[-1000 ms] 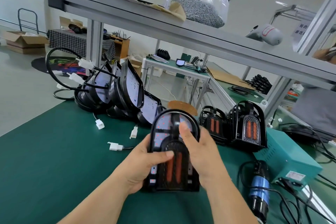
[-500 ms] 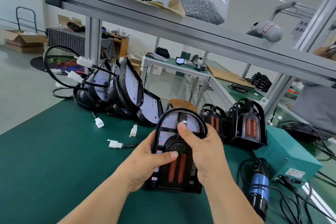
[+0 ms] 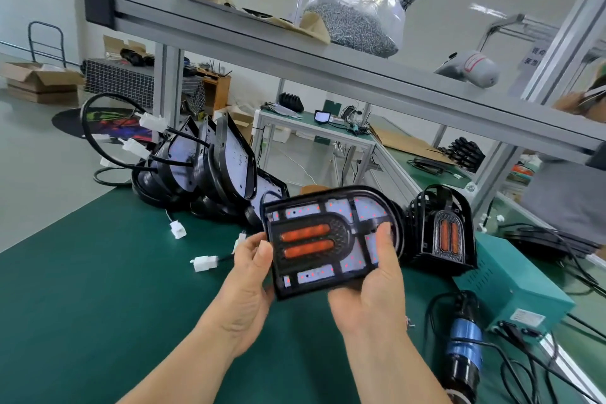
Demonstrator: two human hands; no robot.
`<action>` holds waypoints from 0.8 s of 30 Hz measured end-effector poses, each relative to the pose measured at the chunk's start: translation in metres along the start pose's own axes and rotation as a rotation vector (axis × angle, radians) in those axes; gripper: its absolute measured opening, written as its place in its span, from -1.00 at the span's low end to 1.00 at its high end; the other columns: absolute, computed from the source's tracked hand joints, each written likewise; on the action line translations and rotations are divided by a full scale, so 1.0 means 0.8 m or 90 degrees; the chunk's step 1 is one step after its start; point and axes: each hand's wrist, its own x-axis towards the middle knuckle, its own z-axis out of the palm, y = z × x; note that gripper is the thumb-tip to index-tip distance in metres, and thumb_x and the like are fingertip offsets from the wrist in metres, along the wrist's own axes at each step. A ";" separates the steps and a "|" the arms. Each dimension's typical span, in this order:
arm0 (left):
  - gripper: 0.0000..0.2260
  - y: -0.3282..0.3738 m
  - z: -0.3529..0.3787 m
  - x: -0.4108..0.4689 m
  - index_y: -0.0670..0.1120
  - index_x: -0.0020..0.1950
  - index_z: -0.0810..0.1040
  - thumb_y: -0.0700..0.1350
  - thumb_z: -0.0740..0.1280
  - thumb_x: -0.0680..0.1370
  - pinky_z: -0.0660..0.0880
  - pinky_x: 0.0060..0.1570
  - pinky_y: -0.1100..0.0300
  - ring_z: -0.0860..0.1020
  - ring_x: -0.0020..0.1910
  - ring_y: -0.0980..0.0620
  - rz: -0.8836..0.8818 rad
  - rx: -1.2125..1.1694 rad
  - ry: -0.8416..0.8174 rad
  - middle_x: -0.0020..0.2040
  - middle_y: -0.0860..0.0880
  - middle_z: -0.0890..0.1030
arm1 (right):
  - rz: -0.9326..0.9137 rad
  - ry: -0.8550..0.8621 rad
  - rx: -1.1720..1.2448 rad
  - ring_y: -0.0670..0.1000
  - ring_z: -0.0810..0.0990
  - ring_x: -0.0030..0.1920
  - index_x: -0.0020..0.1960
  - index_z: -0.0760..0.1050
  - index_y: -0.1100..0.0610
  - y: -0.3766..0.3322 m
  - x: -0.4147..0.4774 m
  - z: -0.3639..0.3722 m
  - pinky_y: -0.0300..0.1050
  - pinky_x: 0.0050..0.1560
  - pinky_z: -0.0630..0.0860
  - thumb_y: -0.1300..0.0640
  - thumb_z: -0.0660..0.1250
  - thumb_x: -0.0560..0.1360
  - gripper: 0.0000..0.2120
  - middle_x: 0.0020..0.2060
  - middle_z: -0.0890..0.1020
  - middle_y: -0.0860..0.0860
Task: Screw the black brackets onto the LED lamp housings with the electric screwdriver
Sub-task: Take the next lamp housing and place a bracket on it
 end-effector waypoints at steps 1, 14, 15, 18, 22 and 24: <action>0.16 -0.004 0.007 -0.004 -0.23 0.47 0.27 0.35 0.60 0.08 0.45 0.32 -0.21 0.48 0.38 -0.21 -0.004 -0.020 0.004 0.36 -0.26 0.52 | 0.001 0.003 0.011 0.21 0.56 0.30 0.38 0.49 0.22 0.005 0.001 0.000 0.22 0.37 0.41 -0.09 0.34 0.40 -0.36 0.25 0.61 0.20; -0.57 -0.024 0.007 0.006 -0.16 0.24 0.61 -0.10 0.42 0.38 0.64 0.02 0.09 0.69 0.03 -0.09 -0.061 -0.213 0.144 0.14 -0.19 0.68 | 0.109 0.047 -0.055 0.11 0.67 0.03 0.24 0.53 0.17 0.046 0.004 -0.010 -0.03 -0.09 0.62 0.11 0.23 0.62 -0.74 0.11 0.68 0.17; -0.57 -0.017 0.000 0.012 -0.13 0.24 0.61 -0.09 0.41 0.39 0.66 -0.05 0.12 0.70 -0.03 -0.05 -0.040 -0.226 0.167 0.12 -0.15 0.69 | 0.094 0.023 -0.081 0.05 0.66 -0.09 0.16 0.55 0.18 0.046 0.003 -0.012 -0.10 -0.16 0.57 0.19 0.27 0.55 -0.79 0.02 0.69 0.13; -0.58 0.011 -0.024 0.023 -0.07 0.26 0.58 -0.11 0.39 0.40 0.66 -0.16 0.14 0.71 -0.08 0.02 0.016 -0.223 0.185 0.05 -0.07 0.72 | 0.037 -0.021 -0.167 -0.07 0.56 -0.29 0.08 0.55 0.09 0.028 0.009 -0.012 -0.15 -0.18 0.43 0.21 0.26 0.51 -0.82 -0.21 0.64 -0.01; -0.62 0.021 -0.033 0.024 -0.15 0.24 0.62 -0.12 0.37 0.43 0.66 -0.08 0.04 0.69 0.04 -0.10 0.001 -0.166 0.166 0.09 -0.16 0.70 | 0.036 -0.131 -0.517 -0.05 0.66 -0.20 0.06 0.59 0.07 0.007 0.020 -0.024 -0.10 -0.16 0.57 -0.04 0.30 0.58 -0.79 -0.13 0.71 -0.04; -0.60 0.018 -0.030 0.022 -0.17 0.25 0.61 -0.09 0.37 0.44 0.64 -0.09 -0.03 0.68 0.08 -0.18 -0.039 -0.148 0.143 0.13 -0.23 0.68 | 0.041 -0.162 -0.655 -0.02 0.66 -0.13 0.03 0.60 0.14 0.011 0.018 -0.030 -0.02 -0.03 0.55 -0.11 0.33 0.57 -0.69 -0.09 0.73 0.01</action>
